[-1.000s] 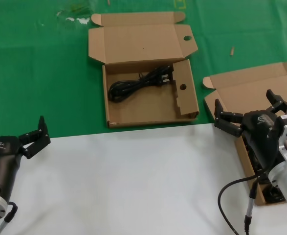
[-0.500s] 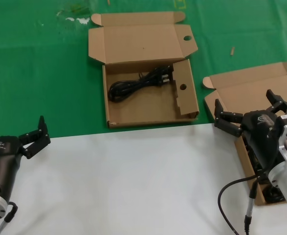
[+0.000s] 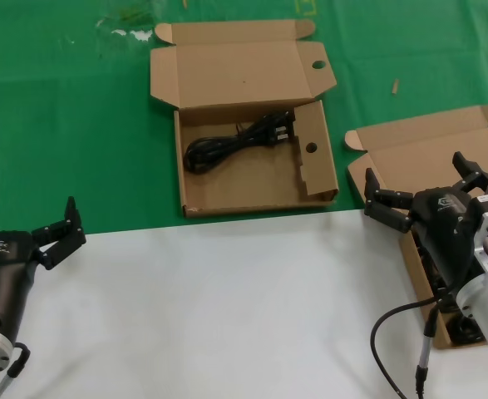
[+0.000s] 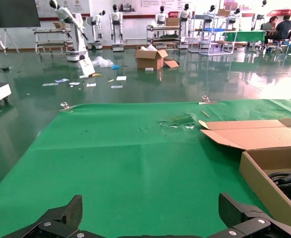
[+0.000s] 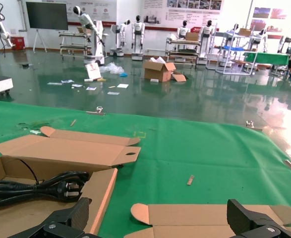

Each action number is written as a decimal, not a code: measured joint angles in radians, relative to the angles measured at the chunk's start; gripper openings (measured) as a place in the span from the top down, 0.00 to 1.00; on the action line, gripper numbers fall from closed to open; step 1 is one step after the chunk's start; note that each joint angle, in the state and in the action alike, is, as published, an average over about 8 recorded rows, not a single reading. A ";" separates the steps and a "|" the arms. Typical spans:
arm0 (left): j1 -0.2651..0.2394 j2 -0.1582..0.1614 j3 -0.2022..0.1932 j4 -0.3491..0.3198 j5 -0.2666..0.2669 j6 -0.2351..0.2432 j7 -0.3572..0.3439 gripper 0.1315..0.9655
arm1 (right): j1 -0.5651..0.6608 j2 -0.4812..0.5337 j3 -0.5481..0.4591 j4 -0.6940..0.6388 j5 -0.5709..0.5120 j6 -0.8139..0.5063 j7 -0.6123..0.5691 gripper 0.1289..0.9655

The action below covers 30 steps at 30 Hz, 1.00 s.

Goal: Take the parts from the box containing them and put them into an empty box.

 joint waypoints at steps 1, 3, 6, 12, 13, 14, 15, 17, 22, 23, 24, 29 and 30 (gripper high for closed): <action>0.000 0.000 0.000 0.000 0.000 0.000 0.000 0.00 | 0.000 0.000 0.000 0.000 0.000 0.000 0.000 0.00; 0.000 0.000 0.000 0.000 0.000 0.000 0.000 0.00 | 0.000 0.000 0.000 0.000 0.000 0.000 0.000 0.00; 0.000 0.000 0.000 0.000 0.000 0.000 0.000 0.00 | 0.000 0.000 0.000 0.000 0.000 0.000 0.000 0.00; 0.000 0.000 0.000 0.000 0.000 0.000 0.000 0.00 | 0.000 0.000 0.000 0.000 0.000 0.000 0.000 0.00; 0.000 0.000 0.000 0.000 0.000 0.000 0.000 0.00 | 0.000 0.000 0.000 0.000 0.000 0.000 0.000 0.00; 0.000 0.000 0.000 0.000 0.000 0.000 0.000 0.00 | 0.000 0.000 0.000 0.000 0.000 0.000 0.000 0.00; 0.000 0.000 0.000 0.000 0.000 0.000 0.000 0.00 | 0.000 0.000 0.000 0.000 0.000 0.000 0.000 0.00; 0.000 0.000 0.000 0.000 0.000 0.000 0.000 0.00 | 0.000 0.000 0.000 0.000 0.000 0.000 0.000 0.00; 0.000 0.000 0.000 0.000 0.000 0.000 0.000 0.00 | 0.000 0.000 0.000 0.000 0.000 0.000 0.000 0.00; 0.000 0.000 0.000 0.000 0.000 0.000 0.000 0.00 | 0.000 0.000 0.000 0.000 0.000 0.000 0.000 0.00; 0.000 0.000 0.000 0.000 0.000 0.000 0.000 0.00 | 0.000 0.000 0.000 0.000 0.000 0.000 0.000 0.00; 0.000 0.000 0.000 0.000 0.000 0.000 0.000 0.00 | 0.000 0.000 0.000 0.000 0.000 0.000 0.000 0.00; 0.000 0.000 0.000 0.000 0.000 0.000 0.000 0.00 | 0.000 0.000 0.000 0.000 0.000 0.000 0.000 0.00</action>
